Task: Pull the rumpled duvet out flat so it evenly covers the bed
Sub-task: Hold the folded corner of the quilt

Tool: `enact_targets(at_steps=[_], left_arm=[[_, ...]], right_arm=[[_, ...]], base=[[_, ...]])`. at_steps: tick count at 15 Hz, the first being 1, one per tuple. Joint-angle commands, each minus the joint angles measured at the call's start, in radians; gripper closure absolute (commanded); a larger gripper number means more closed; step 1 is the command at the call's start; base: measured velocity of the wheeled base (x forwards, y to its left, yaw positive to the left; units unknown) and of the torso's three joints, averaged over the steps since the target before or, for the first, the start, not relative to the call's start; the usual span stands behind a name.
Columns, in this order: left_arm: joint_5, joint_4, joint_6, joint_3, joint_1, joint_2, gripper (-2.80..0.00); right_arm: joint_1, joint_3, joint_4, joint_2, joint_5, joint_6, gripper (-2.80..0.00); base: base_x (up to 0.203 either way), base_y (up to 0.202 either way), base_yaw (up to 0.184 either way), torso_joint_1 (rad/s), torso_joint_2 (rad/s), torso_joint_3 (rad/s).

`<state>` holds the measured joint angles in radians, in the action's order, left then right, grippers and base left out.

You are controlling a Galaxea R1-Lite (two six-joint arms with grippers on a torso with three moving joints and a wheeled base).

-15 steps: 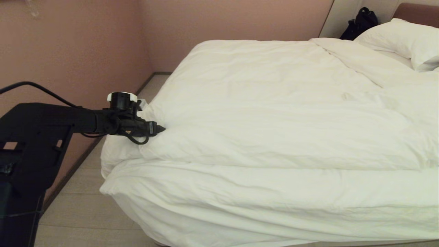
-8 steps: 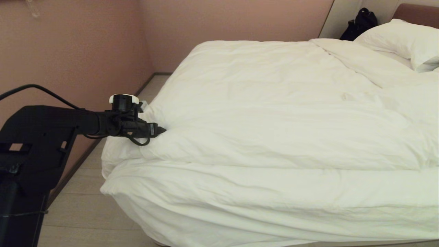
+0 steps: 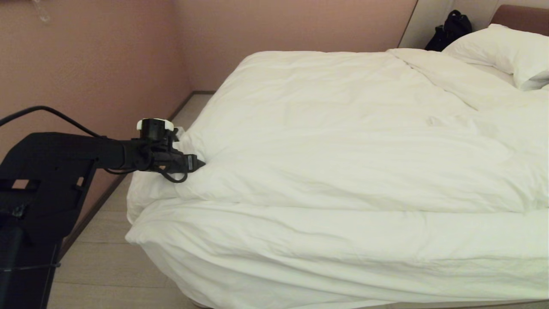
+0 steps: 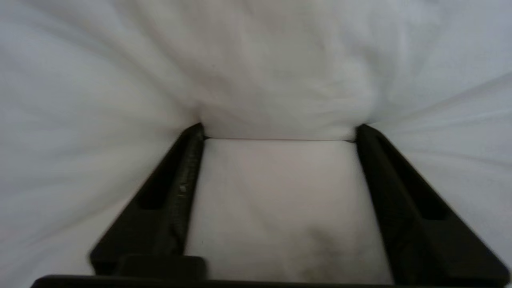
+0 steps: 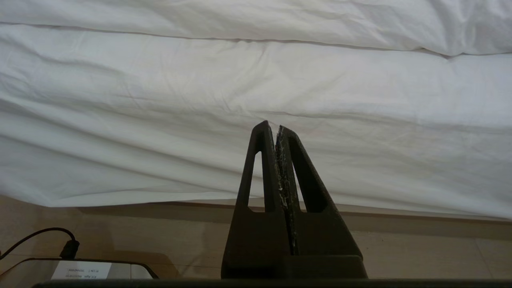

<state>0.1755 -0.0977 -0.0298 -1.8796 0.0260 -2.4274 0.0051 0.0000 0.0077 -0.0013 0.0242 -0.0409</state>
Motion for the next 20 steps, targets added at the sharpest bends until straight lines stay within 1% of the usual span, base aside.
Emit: enact_targets(at_steps=[1, 9, 13, 17, 20], left_arm=[[0.001, -0.001, -0.001, -0.001, 0.0, -0.001, 0.0], [0.0, -0.003, -0.004, 0.047, 0.006, 0.057, 0.0], [0.005, 0.001, 0.0, 0.178, 0.008, 0.179, 0.0], [-0.001, 0.0, 0.005, 0.348, 0.008, 0.365, 0.0], [-0.001, -0.001, 0.026, 0.467, 0.017, 0.459, 0.0]], right_arm=[[0.001, 0.0, 0.0, 0.001, 0.0, -0.001, 0.0], [-0.001, 0.0, 0.0, 0.001, 0.0, -0.001, 0.0], [0.001, 0.0, 0.0, 0.001, 0.0, -0.001, 0.0], [0.0, 0.0, 0.0, 0.001, 0.0, -0.001, 0.0], [0.001, 0.0, 0.0, 0.001, 0.0, -0.001, 0.0]], base=[[0.0, 0.0, 0.0, 0.0, 0.0, 0.0], [0.0, 0.0, 0.0, 0.0, 0.0, 0.0], [0.0, 0.0, 0.0, 0.0, 0.0, 0.0], [0.0, 0.0, 0.0, 0.0, 0.0, 0.0], [0.0, 0.0, 0.0, 0.0, 0.0, 0.0]])
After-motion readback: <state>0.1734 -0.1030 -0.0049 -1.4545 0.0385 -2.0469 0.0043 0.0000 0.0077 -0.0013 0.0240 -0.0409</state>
